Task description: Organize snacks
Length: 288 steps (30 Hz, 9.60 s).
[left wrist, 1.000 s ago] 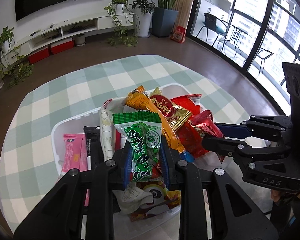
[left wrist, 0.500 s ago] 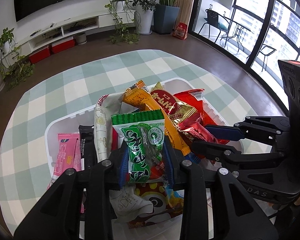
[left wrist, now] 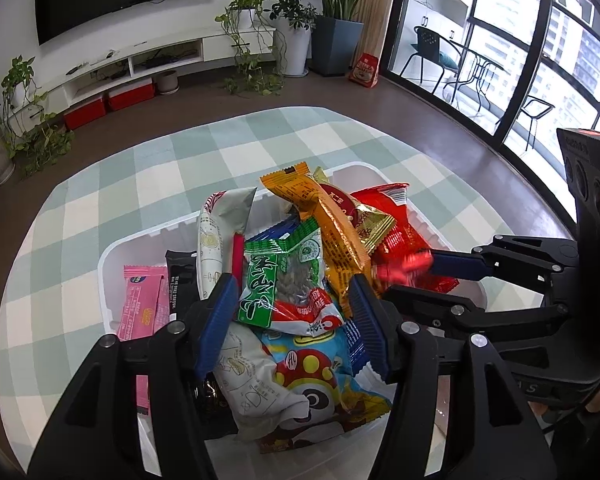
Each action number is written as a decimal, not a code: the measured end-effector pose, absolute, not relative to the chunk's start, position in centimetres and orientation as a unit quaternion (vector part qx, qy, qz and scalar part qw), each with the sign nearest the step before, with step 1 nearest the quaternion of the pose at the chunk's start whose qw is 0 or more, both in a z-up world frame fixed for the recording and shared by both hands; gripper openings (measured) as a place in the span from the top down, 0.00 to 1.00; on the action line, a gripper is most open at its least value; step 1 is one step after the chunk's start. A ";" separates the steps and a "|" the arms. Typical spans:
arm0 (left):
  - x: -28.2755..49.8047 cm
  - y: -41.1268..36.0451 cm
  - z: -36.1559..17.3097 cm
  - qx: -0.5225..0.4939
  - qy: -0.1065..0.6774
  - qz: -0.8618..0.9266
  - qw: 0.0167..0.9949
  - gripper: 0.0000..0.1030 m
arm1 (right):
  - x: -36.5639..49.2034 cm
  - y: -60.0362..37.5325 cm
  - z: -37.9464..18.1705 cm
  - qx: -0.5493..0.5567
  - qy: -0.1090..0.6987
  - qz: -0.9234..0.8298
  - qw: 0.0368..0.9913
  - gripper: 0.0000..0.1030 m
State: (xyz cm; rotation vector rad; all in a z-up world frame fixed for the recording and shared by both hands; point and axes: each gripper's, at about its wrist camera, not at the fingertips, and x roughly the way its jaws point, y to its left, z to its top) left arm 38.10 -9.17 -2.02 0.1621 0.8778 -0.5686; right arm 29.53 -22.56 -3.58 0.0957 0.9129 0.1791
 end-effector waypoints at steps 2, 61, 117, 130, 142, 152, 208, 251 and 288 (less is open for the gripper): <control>37.7 -9.1 -1.7 0.080 0.412 -0.272 0.866 0.39 | 29.4 -22.8 -3.5 0.051 0.437 0.085 0.894 0.55; 11.3 -8.4 -7.3 0.090 0.486 -0.237 0.836 0.69 | 9.0 -26.5 -4.9 0.169 0.404 0.057 0.897 0.16; 10.2 -0.3 -4.6 -0.022 0.451 -0.231 0.862 0.70 | 11.6 -22.6 -4.7 0.096 0.464 0.060 0.878 0.75; 13.7 1.6 -0.4 -0.041 0.418 -0.226 0.879 0.70 | 12.8 -27.8 -1.4 0.147 0.428 0.033 0.891 0.75; 22.1 2.4 6.1 -0.030 0.368 -0.218 0.903 0.70 | 18.3 -26.1 4.9 0.128 0.377 0.068 0.915 0.75; 27.0 2.3 6.7 -0.030 0.367 -0.218 0.904 0.70 | 23.2 -23.5 5.9 0.109 0.372 0.091 0.917 0.75; 42.0 -1.0 -3.2 -0.020 0.432 -0.178 0.884 0.41 | 33.2 -17.8 -2.2 0.088 0.462 0.061 0.881 0.45; 12.0 -4.2 1.9 0.028 0.337 -0.101 0.936 0.03 | 10.9 -24.5 0.0 0.152 0.361 0.017 0.920 0.13; 5.4 -2.9 5.2 0.007 0.369 -0.013 0.929 0.00 | 1.0 -20.3 5.5 0.043 0.310 -0.010 0.950 0.00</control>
